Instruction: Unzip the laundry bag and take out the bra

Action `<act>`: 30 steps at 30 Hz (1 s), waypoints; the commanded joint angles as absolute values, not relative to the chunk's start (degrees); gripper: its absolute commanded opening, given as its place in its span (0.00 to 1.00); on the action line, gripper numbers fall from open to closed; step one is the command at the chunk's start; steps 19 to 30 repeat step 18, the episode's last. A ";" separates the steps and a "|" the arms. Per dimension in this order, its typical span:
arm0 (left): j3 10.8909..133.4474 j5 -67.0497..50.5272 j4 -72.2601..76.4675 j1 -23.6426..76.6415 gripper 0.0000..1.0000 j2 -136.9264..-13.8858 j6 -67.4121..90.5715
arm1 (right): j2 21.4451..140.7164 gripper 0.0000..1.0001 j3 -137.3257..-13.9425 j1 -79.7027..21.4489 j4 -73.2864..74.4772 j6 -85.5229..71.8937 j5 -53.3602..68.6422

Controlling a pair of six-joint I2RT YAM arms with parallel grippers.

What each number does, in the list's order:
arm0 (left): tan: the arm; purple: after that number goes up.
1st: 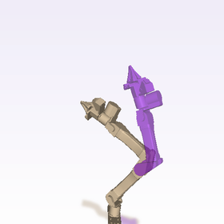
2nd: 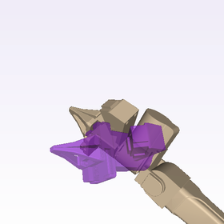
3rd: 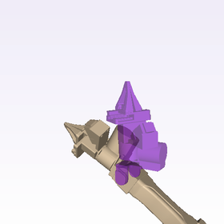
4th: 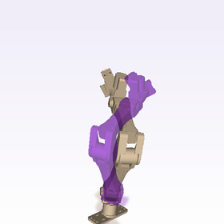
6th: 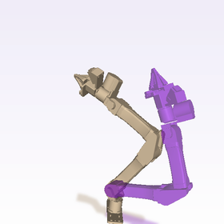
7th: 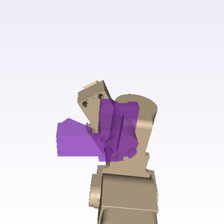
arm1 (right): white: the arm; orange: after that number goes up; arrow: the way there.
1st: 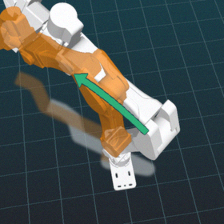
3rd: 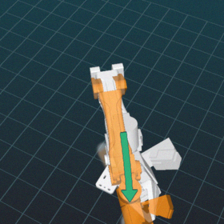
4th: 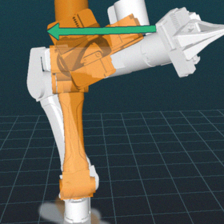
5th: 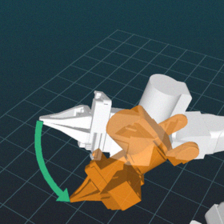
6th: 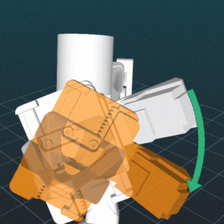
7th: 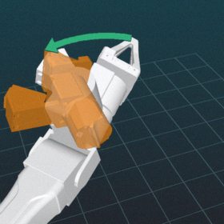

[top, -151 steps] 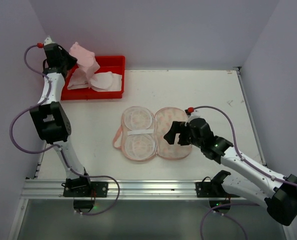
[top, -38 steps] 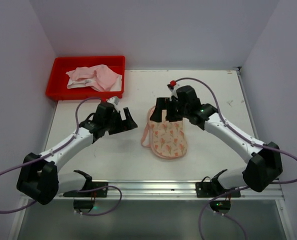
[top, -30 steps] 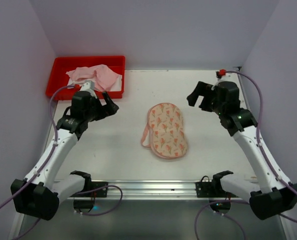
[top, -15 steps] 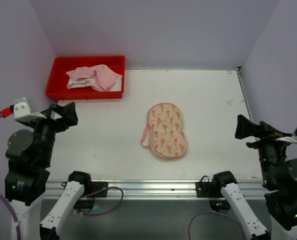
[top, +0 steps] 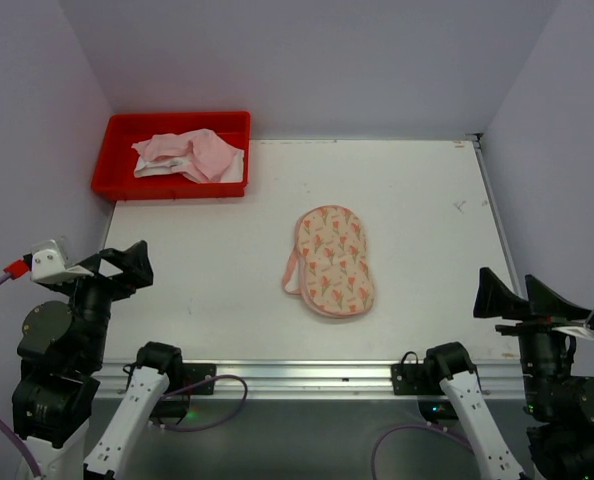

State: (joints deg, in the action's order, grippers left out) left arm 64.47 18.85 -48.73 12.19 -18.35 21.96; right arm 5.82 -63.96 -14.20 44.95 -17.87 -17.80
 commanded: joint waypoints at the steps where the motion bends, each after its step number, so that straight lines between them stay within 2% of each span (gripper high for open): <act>1: 63.02 19.60 -48.96 12.83 1.00 -17.49 22.76 | 5.01 0.99 -62.93 -14.06 44.91 -16.52 -15.12; 30: 58.80 17.75 -47.90 13.10 1.00 -16.70 23.91 | 7.21 0.99 -62.31 -14.06 43.77 -17.23 -12.13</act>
